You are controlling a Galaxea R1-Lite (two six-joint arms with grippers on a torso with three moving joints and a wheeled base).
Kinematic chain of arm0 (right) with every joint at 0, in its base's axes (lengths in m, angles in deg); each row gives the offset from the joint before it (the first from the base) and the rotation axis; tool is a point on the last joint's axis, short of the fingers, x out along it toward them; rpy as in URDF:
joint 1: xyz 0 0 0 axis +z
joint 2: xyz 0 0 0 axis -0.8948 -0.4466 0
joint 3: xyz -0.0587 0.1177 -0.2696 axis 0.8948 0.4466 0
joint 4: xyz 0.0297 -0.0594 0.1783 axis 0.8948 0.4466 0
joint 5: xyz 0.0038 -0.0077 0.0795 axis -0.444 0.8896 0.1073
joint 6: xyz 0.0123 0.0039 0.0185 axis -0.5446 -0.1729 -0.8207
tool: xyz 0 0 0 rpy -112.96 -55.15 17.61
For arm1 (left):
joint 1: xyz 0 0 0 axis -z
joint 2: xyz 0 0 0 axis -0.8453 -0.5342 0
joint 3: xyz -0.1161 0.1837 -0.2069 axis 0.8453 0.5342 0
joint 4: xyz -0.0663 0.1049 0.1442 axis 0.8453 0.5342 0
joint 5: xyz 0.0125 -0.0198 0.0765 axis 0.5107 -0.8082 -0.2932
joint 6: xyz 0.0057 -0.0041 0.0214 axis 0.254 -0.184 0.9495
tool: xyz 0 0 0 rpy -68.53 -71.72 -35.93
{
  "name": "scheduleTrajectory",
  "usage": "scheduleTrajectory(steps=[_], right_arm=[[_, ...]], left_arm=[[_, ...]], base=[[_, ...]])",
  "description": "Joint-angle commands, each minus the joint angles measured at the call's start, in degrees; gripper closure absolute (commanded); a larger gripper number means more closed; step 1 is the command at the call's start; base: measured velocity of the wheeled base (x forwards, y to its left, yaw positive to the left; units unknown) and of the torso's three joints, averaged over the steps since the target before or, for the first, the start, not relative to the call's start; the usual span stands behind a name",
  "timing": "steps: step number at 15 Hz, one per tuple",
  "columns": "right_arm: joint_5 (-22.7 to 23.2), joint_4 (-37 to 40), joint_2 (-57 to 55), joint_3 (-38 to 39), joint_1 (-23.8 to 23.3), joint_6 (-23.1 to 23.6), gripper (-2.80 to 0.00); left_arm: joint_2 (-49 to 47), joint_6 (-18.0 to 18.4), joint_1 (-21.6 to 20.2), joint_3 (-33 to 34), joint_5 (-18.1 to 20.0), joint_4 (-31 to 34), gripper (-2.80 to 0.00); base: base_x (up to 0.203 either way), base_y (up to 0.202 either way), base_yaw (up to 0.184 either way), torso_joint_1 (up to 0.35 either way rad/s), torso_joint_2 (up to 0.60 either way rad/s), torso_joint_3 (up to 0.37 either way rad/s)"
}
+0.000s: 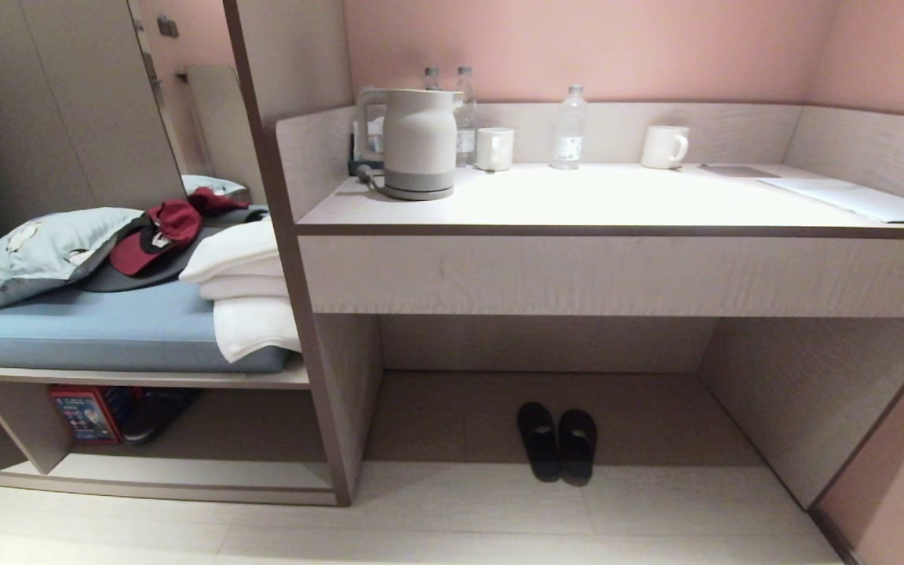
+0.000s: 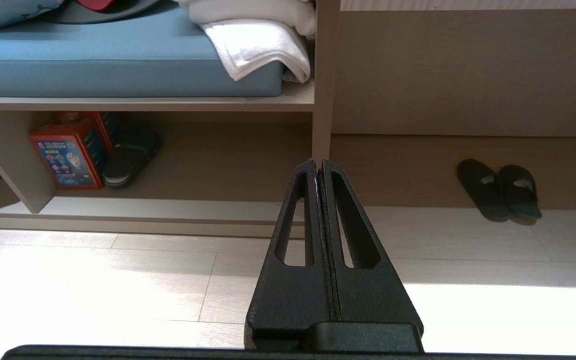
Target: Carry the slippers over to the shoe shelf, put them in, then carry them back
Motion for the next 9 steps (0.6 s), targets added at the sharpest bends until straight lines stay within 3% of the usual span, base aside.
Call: scheduleTrajectory(steps=[1,9], right_arm=[[0.02,0.0,-0.07,0.0,0.01,0.03,0.0],[0.02,0.0,-0.07,0.0,0.04,-0.14,0.0]], left_arm=[[-0.02,-0.03,-0.01,0.0,-0.01,-0.02,0.0],[-0.02,-0.03,-0.01,0.0,-0.01,-0.02,0.0]], base=[[0.0,0.0,0.0,0.0,0.0,0.0],[0.0,0.0,0.0,0.0,0.0,0.0]])
